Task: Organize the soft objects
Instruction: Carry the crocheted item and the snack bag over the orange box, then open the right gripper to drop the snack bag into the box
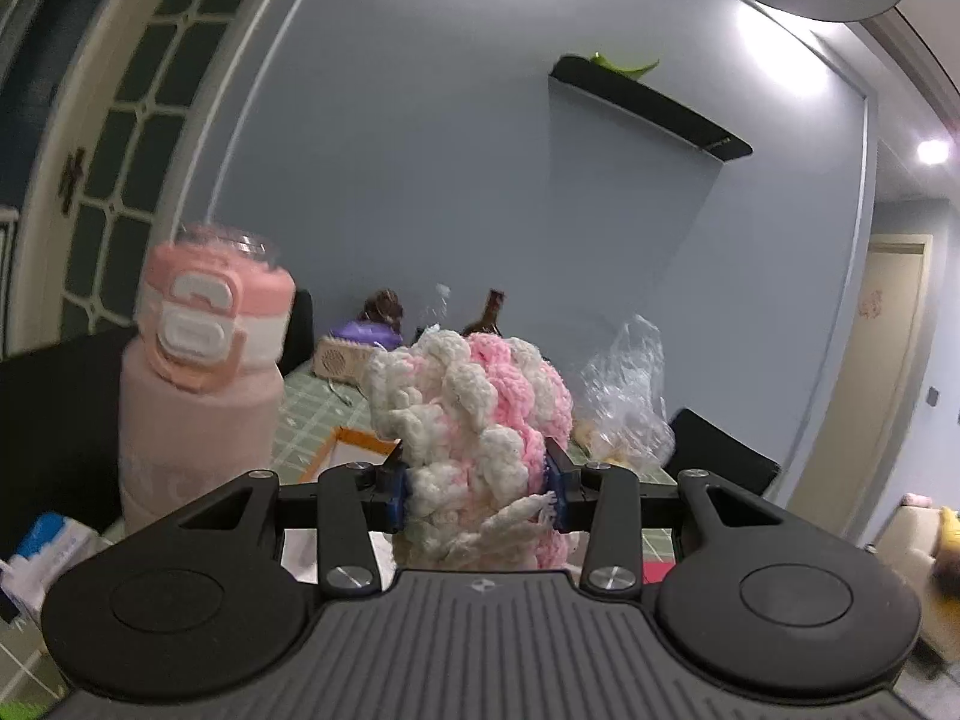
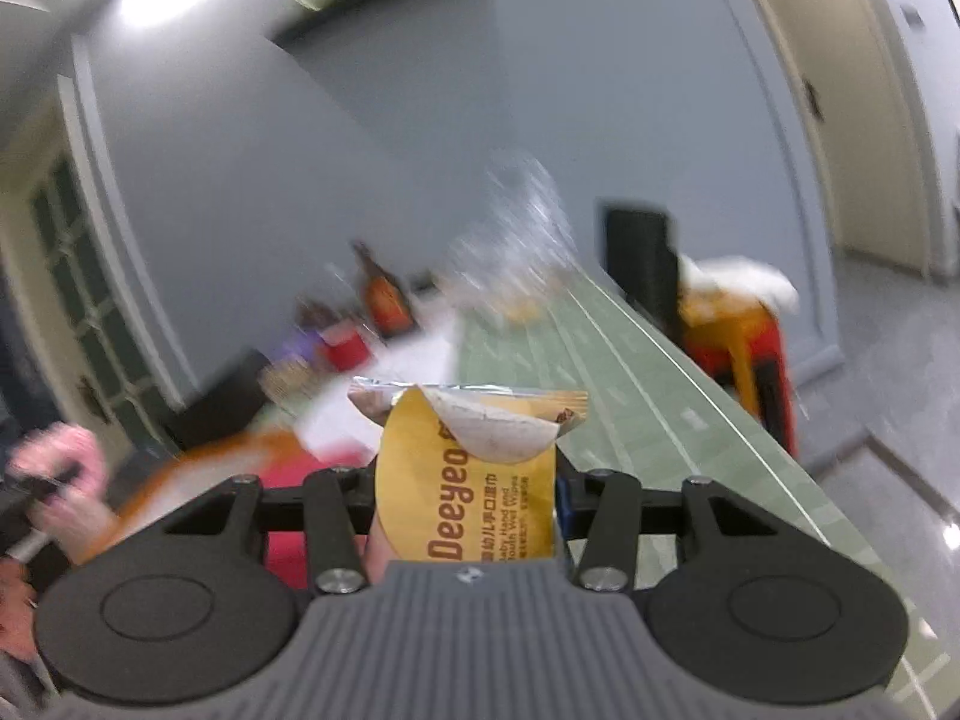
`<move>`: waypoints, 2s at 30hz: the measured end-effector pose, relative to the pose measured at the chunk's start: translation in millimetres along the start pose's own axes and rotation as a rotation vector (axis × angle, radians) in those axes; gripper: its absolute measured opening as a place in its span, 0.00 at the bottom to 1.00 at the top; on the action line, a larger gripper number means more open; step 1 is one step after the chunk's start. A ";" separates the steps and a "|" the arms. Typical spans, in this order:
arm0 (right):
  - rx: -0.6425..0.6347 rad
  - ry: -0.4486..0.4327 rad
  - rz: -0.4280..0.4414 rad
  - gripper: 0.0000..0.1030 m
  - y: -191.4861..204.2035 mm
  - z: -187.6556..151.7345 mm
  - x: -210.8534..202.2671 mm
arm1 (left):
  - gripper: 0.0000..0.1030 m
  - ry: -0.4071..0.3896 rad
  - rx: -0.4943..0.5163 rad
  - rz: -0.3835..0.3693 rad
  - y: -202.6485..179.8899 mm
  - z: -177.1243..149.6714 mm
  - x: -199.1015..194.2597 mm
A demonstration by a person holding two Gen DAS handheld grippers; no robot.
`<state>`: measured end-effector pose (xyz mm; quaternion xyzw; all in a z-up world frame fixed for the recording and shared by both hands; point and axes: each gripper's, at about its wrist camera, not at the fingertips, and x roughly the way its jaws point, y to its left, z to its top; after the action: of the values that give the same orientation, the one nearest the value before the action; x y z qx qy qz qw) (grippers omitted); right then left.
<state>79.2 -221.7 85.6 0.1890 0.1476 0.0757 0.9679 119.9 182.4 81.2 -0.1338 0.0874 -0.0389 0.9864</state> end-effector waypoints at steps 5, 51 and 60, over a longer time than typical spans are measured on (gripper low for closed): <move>-0.116 0.012 0.133 0.46 86.4 16.1 18.2 | 0.46 -0.035 0.006 0.022 0.9 1.2 0.9; -0.252 0.412 0.161 0.46 191.5 -23.5 224.9 | 0.47 0.086 -0.078 0.148 24.6 1.3 33.5; -0.249 0.501 0.070 0.46 211.6 -35.3 276.7 | 0.47 0.092 -0.081 0.163 23.7 -0.1 34.2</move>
<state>310.4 40.4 65.4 0.0489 0.3652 0.1710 0.9138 154.7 201.8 69.2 -0.1640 0.1447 0.0390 0.9750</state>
